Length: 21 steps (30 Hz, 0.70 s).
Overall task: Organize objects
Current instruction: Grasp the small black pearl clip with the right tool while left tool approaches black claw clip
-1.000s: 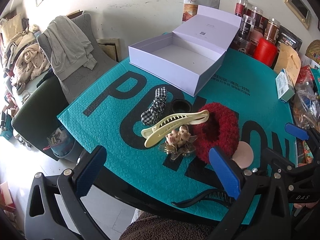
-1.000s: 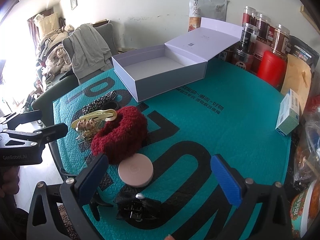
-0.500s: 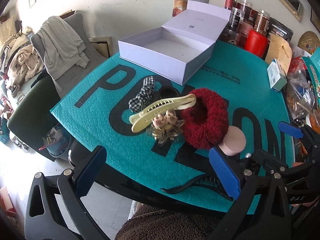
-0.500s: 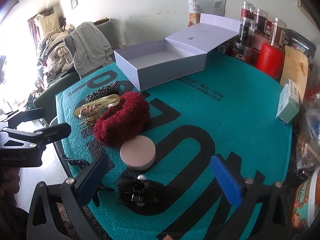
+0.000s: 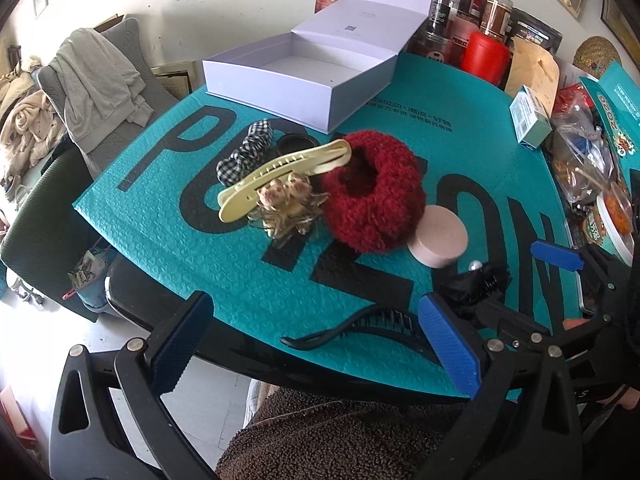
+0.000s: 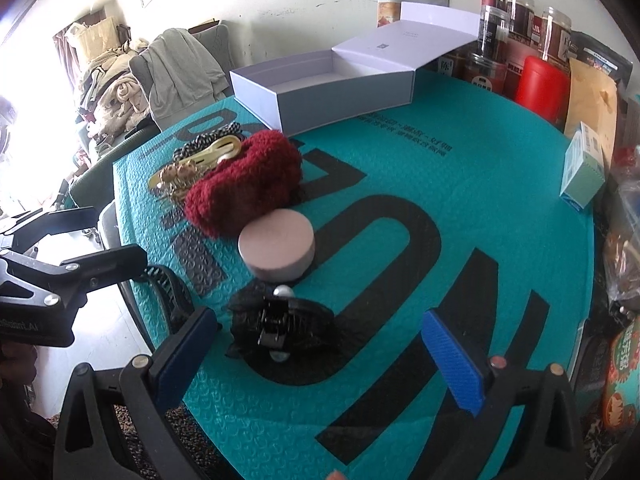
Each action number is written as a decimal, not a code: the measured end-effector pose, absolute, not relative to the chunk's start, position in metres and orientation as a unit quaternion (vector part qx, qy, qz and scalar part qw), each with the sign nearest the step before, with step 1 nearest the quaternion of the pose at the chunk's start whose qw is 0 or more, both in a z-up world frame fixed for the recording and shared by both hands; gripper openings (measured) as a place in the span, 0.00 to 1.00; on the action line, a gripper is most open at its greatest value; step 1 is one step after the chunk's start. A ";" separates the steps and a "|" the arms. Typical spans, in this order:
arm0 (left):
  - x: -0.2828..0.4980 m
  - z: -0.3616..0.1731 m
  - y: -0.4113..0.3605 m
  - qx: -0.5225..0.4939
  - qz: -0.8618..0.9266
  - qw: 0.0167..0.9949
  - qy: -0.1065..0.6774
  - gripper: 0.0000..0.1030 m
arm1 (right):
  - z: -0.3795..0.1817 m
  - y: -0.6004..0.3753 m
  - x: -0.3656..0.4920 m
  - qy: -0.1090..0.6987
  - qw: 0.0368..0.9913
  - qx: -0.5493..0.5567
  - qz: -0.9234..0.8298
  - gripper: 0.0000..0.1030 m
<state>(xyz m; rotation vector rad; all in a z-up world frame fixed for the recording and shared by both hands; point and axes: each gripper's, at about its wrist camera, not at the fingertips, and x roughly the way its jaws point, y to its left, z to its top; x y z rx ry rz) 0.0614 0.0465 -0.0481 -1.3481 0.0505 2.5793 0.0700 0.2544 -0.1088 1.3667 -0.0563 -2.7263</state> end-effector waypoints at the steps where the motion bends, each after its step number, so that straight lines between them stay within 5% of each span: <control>1: 0.063 -0.049 0.047 -0.462 0.879 0.121 0.015 0.99 | -0.111 0.255 0.070 -0.021 0.047 0.450 -0.892 0.99; 12: 0.065 -0.067 0.060 -0.482 0.860 0.169 0.008 0.99 | -0.124 0.257 0.070 -0.032 0.059 0.461 -0.885 0.89; 21: 0.056 -0.087 0.072 -0.513 0.838 0.184 0.015 0.99 | -0.124 0.255 0.066 -0.007 0.049 0.458 -0.887 0.71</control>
